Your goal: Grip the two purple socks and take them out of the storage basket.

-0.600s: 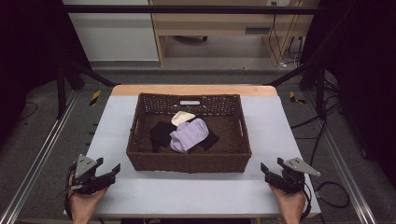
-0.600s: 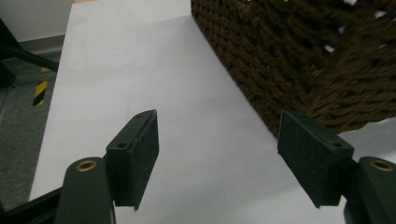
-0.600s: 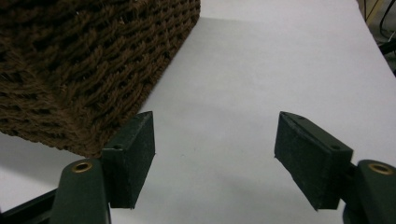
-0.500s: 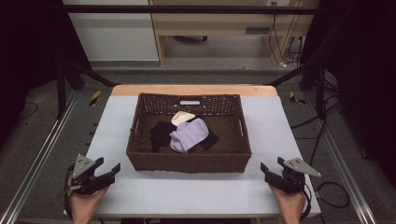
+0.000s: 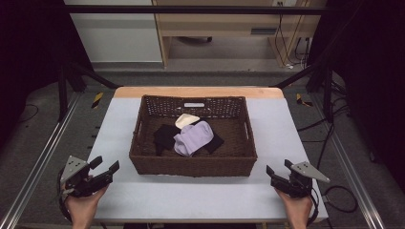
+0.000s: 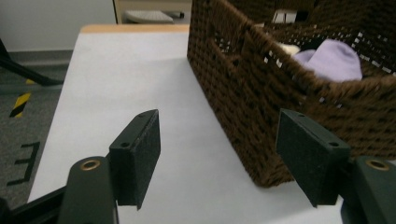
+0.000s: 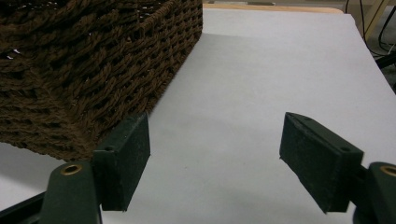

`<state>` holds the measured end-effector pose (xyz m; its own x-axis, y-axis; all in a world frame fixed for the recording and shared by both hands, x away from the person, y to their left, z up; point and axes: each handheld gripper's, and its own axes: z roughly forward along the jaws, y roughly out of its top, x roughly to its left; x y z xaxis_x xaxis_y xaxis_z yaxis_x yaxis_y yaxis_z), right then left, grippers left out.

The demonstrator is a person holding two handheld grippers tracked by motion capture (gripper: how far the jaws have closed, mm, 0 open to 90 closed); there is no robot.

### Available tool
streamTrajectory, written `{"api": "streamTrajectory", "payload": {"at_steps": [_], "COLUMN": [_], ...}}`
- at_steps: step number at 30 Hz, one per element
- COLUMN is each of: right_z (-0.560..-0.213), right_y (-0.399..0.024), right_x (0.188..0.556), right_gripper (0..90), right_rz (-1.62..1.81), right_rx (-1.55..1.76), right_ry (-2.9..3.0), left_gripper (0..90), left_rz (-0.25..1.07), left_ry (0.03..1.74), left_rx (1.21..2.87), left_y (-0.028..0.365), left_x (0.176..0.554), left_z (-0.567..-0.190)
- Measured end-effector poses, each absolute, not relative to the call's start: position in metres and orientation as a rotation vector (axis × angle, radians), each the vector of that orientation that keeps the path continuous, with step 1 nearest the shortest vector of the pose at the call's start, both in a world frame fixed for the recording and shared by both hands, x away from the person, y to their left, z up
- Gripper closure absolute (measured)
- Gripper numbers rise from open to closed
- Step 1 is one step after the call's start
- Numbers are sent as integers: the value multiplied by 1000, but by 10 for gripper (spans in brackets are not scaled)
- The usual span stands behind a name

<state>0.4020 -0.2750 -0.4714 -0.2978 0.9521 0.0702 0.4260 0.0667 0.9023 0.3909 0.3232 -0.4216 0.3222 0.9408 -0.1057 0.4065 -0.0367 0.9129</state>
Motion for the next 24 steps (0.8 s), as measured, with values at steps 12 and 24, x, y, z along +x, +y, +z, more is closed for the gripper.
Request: {"api": "streamTrajectory", "payload": {"at_steps": [12,24], "right_z": [-471,-469], "right_y": [-275,-274], "right_x": [404,404], "right_gripper": [243,245], "right_rz": [1205,1214], "right_rx": [1378,1374], "right_ry": [1779,1783], "left_gripper": [302,299], "left_rz": [711,708], "left_ry": [1197,1125], "left_rx": [1581,1593], "left_y": [325,307], "left_x": [392,406], "left_z": [-397,-372]}}
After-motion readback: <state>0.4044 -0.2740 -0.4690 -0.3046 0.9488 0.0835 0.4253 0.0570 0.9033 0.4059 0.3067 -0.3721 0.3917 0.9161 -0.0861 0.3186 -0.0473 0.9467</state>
